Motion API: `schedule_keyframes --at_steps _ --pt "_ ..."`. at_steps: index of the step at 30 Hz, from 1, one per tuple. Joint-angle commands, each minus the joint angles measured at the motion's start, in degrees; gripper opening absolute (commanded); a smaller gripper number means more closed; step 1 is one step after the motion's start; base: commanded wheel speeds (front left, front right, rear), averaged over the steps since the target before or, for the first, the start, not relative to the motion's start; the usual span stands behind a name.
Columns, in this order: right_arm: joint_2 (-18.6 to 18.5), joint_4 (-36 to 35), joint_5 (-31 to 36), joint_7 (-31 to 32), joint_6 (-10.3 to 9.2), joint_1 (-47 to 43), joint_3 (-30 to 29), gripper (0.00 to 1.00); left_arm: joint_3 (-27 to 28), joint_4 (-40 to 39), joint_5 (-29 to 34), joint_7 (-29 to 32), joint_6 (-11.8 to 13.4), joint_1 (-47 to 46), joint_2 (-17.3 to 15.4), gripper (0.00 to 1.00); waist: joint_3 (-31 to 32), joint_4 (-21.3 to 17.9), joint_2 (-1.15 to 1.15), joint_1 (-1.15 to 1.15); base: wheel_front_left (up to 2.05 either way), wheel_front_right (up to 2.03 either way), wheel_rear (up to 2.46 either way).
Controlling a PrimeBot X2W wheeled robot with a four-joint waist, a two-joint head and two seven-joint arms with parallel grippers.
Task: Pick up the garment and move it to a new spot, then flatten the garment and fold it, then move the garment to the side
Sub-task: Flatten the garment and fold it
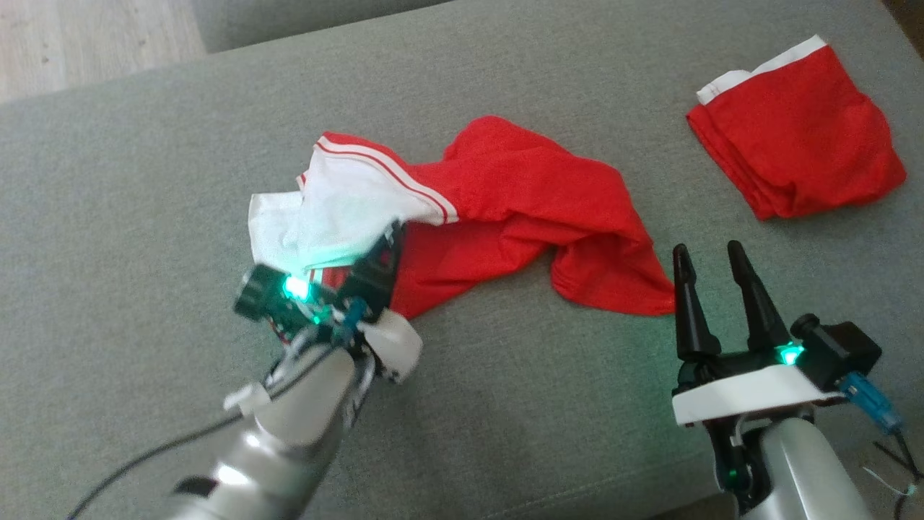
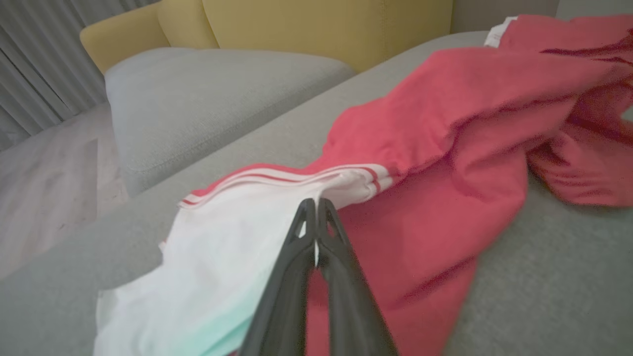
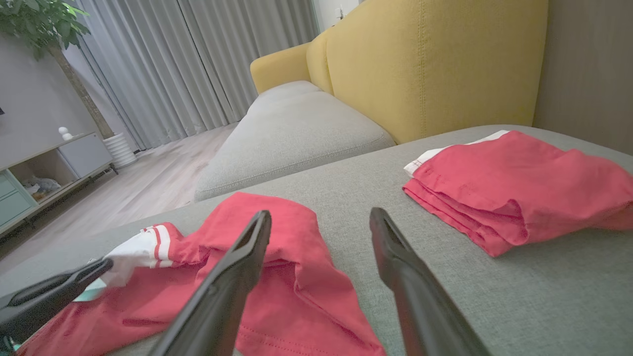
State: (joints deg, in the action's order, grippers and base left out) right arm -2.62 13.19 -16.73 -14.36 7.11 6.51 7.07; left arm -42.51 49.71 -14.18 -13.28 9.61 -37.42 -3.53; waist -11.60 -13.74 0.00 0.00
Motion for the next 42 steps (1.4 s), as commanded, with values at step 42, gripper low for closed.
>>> schedule_keyframes --at_steps 42 --pt "-0.26 -2.1 -2.34 -0.63 0.37 3.16 3.99 1.0 -1.53 12.48 5.17 2.01 -10.25 -38.58 -14.47 0.0 -0.89 1.24 0.0 0.0 0.0 0.0 0.0"
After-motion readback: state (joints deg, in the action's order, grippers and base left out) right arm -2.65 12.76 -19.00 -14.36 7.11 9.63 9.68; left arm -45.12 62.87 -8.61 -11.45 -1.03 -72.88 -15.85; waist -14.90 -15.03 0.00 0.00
